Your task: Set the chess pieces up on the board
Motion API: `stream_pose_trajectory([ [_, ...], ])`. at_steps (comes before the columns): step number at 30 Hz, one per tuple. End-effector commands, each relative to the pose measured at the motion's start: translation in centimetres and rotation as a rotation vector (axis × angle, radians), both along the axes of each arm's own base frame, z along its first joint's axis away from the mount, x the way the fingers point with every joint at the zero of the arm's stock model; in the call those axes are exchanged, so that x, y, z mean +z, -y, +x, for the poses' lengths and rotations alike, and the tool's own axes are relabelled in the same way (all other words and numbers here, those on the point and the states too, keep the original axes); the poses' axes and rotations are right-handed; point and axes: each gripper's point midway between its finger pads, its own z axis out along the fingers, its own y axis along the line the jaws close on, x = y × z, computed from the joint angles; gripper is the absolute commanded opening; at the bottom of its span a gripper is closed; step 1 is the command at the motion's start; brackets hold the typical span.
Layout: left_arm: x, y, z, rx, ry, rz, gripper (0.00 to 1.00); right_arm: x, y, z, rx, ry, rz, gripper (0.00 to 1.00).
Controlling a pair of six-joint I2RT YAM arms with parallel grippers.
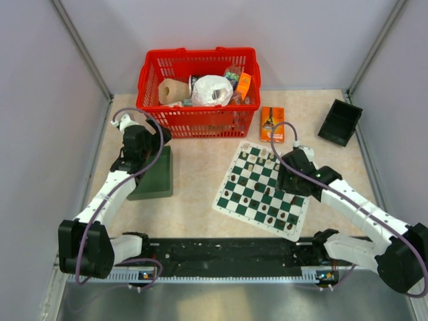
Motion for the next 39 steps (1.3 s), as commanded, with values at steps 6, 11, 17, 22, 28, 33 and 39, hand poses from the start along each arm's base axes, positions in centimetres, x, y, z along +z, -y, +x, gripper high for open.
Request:
stream_pose_trajectory([
  [6, 1.4, -0.2, 0.7, 0.002, 0.057, 0.000, 0.99, 1.9, -4.2, 3.5, 0.137, 0.081, 0.116, 0.58],
  [11, 1.5, -0.2, 0.9, 0.001, 0.056, 0.003, 0.99, 0.7, -5.4, 3.9, 0.178, 0.030, 0.124, 0.55],
  [17, 1.5, -0.3, 0.9, 0.005, 0.058, 0.009, 0.99, -0.5, -6.0, 4.4, 0.199, 0.004, 0.118, 0.50],
  [22, 1.5, -0.3, 1.0, 0.005, 0.054, 0.012, 0.99, -1.2, -6.4, 4.4, 0.217, -0.021, 0.118, 0.47],
  [28, 1.2, -0.3, 0.9, 0.004, 0.048, 0.012, 0.99, -2.2, -6.7, 4.4, 0.232, -0.048, 0.115, 0.41],
  [33, 1.0, -0.3, 1.0, 0.008, 0.042, 0.011, 0.99, -2.5, -6.6, 4.4, 0.227, -0.045, 0.109, 0.38],
  [39, 1.0, -0.3, 0.9, 0.006, 0.043, 0.010, 0.99, -3.1, -6.6, 4.3, 0.236, -0.058, 0.098, 0.35],
])
